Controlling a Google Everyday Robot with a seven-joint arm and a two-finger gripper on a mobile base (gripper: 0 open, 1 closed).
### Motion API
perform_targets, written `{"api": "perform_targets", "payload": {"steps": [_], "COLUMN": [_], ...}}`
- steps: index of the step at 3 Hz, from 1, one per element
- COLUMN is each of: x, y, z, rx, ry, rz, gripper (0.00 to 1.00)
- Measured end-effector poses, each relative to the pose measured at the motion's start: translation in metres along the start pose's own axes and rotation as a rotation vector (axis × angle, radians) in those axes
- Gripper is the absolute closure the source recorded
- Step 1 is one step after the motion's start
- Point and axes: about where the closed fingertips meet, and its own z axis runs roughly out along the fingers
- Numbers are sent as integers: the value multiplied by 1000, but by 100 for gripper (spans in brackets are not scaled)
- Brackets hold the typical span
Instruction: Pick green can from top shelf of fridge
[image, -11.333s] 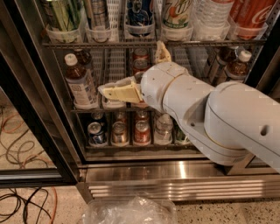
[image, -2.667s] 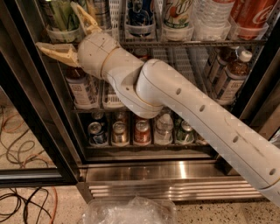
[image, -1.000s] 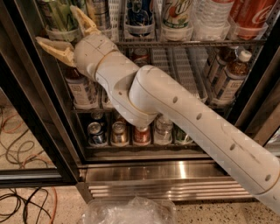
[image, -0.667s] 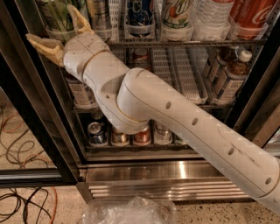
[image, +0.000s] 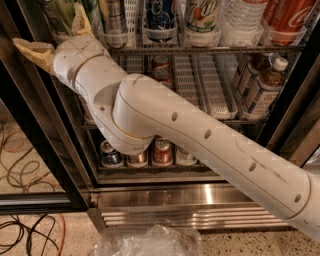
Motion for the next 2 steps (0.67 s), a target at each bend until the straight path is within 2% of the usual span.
{"api": "perform_targets", "payload": {"steps": [1,2], "x": [11,20], "y": [-2,-10], "z": [0,-7], "rx": [21,71], "ry": [28,54], "rz": [-11,-29], "gripper": [24,27]}}
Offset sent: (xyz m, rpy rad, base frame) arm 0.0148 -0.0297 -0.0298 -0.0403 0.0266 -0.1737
